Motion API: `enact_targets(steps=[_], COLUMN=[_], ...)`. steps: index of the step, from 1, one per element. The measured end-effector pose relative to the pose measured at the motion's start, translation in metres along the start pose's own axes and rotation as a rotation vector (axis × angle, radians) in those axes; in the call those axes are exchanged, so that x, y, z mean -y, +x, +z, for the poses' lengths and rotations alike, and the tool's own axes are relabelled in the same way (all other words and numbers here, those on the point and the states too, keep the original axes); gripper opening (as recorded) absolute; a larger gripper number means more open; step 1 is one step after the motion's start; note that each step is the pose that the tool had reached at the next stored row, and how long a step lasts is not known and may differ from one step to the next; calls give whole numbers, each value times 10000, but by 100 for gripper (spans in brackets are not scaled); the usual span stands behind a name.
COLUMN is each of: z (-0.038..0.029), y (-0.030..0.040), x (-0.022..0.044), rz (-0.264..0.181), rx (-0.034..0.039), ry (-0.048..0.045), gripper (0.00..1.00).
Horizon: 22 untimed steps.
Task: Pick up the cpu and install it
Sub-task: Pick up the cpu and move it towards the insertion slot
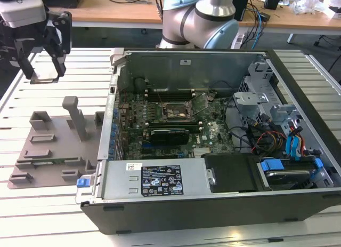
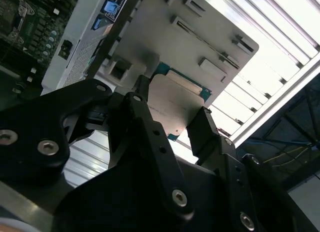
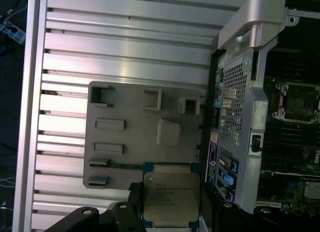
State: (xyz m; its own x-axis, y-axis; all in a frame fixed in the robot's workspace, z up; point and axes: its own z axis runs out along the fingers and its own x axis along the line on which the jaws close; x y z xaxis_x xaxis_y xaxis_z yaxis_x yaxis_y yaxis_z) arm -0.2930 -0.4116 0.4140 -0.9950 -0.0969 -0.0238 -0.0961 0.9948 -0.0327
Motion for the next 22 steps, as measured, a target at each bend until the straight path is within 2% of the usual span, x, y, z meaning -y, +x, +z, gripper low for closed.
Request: enact_targets(steps=[2,10,12,14,22], z=[0,6,7,10,17], y=[-15,-203,-269,-367,-613], x=[1,19,26,35,59], rz=[1,0,0,1,0], rx=[0,1,0,0,0], ry=[0,0,1,1,1], gripper=[55,55,55,55,55])
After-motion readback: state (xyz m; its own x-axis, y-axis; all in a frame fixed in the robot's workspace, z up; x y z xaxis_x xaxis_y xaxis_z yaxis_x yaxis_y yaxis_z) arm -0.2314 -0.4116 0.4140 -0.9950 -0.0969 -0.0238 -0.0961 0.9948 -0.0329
